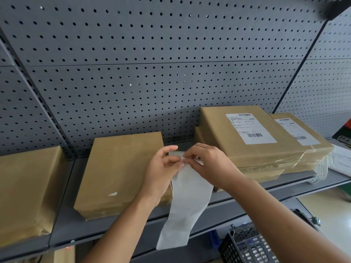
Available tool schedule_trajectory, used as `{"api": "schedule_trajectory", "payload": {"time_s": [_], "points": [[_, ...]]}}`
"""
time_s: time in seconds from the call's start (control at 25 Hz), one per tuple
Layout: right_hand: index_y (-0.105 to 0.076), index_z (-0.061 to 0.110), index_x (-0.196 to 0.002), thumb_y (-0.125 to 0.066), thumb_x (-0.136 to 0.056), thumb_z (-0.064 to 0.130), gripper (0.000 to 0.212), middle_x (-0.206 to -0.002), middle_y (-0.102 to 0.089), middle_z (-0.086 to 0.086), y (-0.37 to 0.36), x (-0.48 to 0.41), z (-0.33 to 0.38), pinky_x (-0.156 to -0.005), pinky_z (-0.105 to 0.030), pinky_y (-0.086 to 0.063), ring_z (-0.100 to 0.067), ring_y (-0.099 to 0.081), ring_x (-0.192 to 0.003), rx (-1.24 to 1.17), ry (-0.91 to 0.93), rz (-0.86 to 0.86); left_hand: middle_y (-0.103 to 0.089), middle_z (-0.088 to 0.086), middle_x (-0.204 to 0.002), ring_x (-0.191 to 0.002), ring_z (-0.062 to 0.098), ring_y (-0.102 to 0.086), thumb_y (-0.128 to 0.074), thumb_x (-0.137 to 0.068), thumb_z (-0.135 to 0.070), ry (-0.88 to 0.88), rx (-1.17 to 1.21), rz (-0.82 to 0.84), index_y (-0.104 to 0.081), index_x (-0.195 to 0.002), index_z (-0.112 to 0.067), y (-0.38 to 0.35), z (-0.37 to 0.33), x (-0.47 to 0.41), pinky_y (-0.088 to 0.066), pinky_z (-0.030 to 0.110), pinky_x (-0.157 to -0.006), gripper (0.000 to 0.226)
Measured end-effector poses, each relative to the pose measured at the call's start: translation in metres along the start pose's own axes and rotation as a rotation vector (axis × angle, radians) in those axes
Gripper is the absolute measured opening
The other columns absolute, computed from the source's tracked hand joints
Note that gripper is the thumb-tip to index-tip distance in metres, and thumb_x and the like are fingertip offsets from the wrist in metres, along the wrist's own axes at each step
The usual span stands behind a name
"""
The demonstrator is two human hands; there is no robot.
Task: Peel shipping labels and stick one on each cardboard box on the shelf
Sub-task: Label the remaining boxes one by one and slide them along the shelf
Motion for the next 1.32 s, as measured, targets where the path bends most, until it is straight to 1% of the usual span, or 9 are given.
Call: {"api": "schedule_trajectory", "payload": {"time_s": [0.24, 0.4, 0.6, 0.72, 0.84, 0.88, 1.04, 1.2, 1.32], "points": [[-0.07, 0.018, -0.096, -0.065, -0.093, 0.023, 0.008, -0.086, -0.064, 0.009, 0.001, -0.006, 0.003, -0.065, -0.03, -0.054, -0.008, -0.058, -0.073, -0.042, -0.044, 0.017, -0.078, 0.001, -0.092, -0.081, 0.012, -0.07, -0.074, -0.089, -0.003, -0.088, -0.047, -0.021, -0.06, -0.12, -0.026, 0.0, 0.0, 0.001, -0.056, 0.023, -0.075, 0.041], [-0.068, 0.014, -0.094, -0.059, -0.095, 0.015, 0.009, -0.079, -0.058, 0.01, 0.004, -0.012, 0.005, -0.059, -0.025, -0.043, -0.013, -0.052, -0.066, 0.036, -0.062, -0.021, -0.077, 0.0, -0.096, -0.079, 0.01, -0.069, -0.072, -0.088, 0.003, -0.07, -0.025, -0.033, -0.06, -0.119, -0.026, -0.002, 0.0, 0.005, -0.057, 0.025, -0.075, 0.044], [-0.06, 0.015, -0.096, -0.052, -0.099, 0.019, 0.01, -0.075, -0.061, 0.004, 0.016, -0.025, 0.005, -0.053, -0.037, -0.047, -0.024, -0.055, -0.065, 0.081, -0.15, -0.112, -0.072, 0.007, -0.099, -0.077, 0.014, -0.065, -0.065, -0.087, 0.006, -0.007, -0.085, -0.017, -0.056, -0.118, -0.025, -0.001, 0.002, 0.003, -0.057, 0.027, -0.073, 0.045], [-0.06, 0.016, -0.099, -0.049, -0.1, 0.02, 0.011, -0.078, -0.065, 0.0, 0.02, -0.029, 0.011, -0.056, -0.04, -0.049, -0.028, -0.056, -0.069, 0.074, -0.146, -0.115, -0.075, 0.01, -0.101, -0.087, 0.02, -0.072, -0.067, -0.095, -0.014, 0.099, 0.044, 0.013, -0.054, -0.121, -0.016, -0.005, -0.004, -0.001, -0.062, 0.037, -0.085, 0.029], [-0.059, 0.017, -0.099, -0.049, -0.1, 0.022, 0.011, -0.08, -0.066, 0.001, 0.019, -0.028, 0.019, -0.058, -0.039, -0.05, -0.028, -0.058, -0.071, 0.075, -0.137, -0.092, -0.077, 0.012, -0.103, -0.093, 0.024, -0.075, -0.068, -0.093, -0.044, 0.164, 0.043, 0.02, -0.062, -0.113, -0.008, -0.007, -0.012, -0.01, -0.062, 0.041, -0.087, 0.042], [-0.059, 0.017, -0.099, -0.049, -0.1, 0.022, 0.011, -0.08, -0.066, 0.001, 0.019, -0.028, 0.019, -0.058, -0.039, -0.051, -0.028, -0.058, -0.072, 0.08, -0.14, -0.085, -0.077, 0.013, -0.102, -0.094, 0.026, -0.075, -0.068, -0.093, -0.043, 0.168, 0.02, 0.031, -0.064, -0.111, -0.005, -0.008, -0.014, -0.012, -0.062, 0.041, -0.086, 0.042], [-0.057, 0.018, -0.098, -0.048, -0.1, 0.021, 0.01, -0.077, -0.065, -0.002, 0.023, -0.034, 0.011, -0.06, -0.044, -0.052, -0.03, -0.057, -0.069, 0.086, -0.186, -0.076, -0.078, 0.011, -0.102, -0.092, 0.024, -0.076, -0.067, -0.097, -0.02, 0.184, -0.016, 0.02, -0.071, -0.106, -0.005, -0.01, -0.011, -0.015, -0.064, 0.04, -0.082, 0.017], [-0.057, 0.018, -0.098, -0.048, -0.099, 0.019, 0.01, -0.078, -0.066, -0.004, 0.043, -0.053, -0.001, -0.063, -0.046, -0.053, -0.032, -0.059, -0.07, 0.058, -0.254, -0.169, -0.077, 0.009, -0.101, -0.094, 0.025, -0.074, -0.067, -0.097, -0.017, 0.223, -0.07, 0.021, -0.069, -0.105, -0.002, -0.014, -0.005, -0.012, -0.064, 0.04, -0.082, 0.017], [-0.059, 0.012, -0.1, -0.048, -0.101, 0.017, 0.013, -0.08, -0.066, -0.007, 0.068, -0.073, -0.004, -0.064, -0.044, -0.053, -0.032, -0.059, -0.073, 0.071, -0.304, -0.267, -0.076, 0.013, -0.097, -0.089, 0.027, -0.074, -0.065, -0.096, -0.014, 0.242, -0.126, 0.043, -0.066, -0.094, -0.003, -0.017, -0.003, -0.011, -0.063, 0.038, -0.071, 0.011]]}}
Point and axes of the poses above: each hand's wrist, its own x-axis away from the middle knuckle, its own y-axis out of the back of the hand, z = x × y, the point moved 1 cm from there along -x, towards the middle knuckle
